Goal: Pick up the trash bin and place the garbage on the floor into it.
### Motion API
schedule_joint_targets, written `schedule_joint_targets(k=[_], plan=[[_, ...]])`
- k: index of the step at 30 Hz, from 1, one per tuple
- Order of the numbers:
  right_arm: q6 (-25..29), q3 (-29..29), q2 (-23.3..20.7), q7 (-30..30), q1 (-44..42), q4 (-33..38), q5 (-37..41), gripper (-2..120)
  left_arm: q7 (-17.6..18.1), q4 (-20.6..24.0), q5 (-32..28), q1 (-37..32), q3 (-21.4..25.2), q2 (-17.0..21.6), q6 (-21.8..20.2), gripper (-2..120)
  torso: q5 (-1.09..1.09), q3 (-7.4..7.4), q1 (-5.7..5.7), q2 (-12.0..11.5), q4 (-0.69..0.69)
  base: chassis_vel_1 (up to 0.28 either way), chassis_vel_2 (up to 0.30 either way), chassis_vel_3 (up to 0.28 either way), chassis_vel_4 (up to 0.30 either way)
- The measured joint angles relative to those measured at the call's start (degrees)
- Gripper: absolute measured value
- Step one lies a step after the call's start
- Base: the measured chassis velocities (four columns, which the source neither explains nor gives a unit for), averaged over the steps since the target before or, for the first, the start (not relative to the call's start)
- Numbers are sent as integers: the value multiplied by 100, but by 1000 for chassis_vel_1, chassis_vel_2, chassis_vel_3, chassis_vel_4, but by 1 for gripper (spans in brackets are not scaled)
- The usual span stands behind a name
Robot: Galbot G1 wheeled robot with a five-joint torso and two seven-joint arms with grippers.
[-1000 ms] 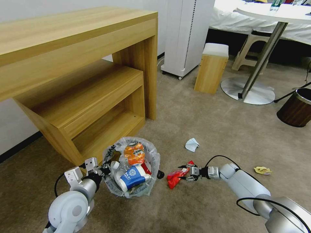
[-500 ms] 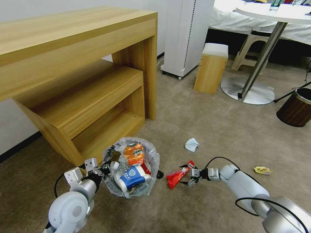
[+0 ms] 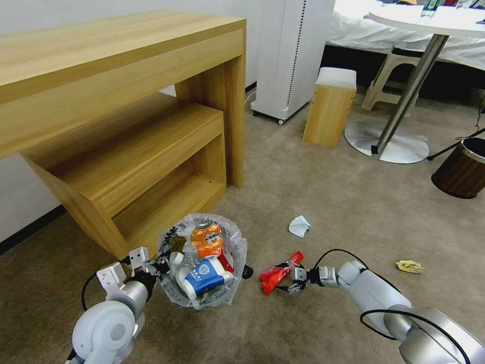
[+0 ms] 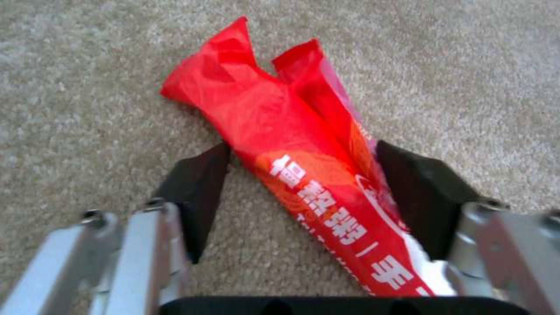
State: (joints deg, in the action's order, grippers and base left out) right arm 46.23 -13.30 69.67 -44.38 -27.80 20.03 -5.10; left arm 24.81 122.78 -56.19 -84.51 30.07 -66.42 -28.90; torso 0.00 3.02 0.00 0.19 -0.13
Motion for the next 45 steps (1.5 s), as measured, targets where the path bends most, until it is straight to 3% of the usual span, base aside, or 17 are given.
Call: schedule_joint_targets(k=[6,11,18,27,38,45], plan=[[1,60,-12,-6,-21,-36,-27,36,0,1,5,1,1,3,29,0,0,0,0,0,0,0,0,0,0],[2,84,-27,-15,-43,-37,-43,27,0,7,14,-6,1,-3,37,0,0,0,0,0,0,0,0,0,0],[4,120,-88,-43,-99,46,84,1,1,-24,68,-5,-14,-22,62,0,0,0,0,0,0,0,0,0,0],[5,130,-306,-340,-237,336,792,0,0,-183,84,57,-22,-19,69,0,1,0,0,0,1,0,0,0,0],[-327,167,-1484,-547,-783,2118,2315,0,2,-420,122,180,-137,-13,67,0,0,0,0,0,-2,0,0,0,0],[-653,501,-2078,-553,-1218,4039,3374,0,-2,-486,209,212,-215,-78,55,0,1,0,0,0,0,0,0,0,0]])
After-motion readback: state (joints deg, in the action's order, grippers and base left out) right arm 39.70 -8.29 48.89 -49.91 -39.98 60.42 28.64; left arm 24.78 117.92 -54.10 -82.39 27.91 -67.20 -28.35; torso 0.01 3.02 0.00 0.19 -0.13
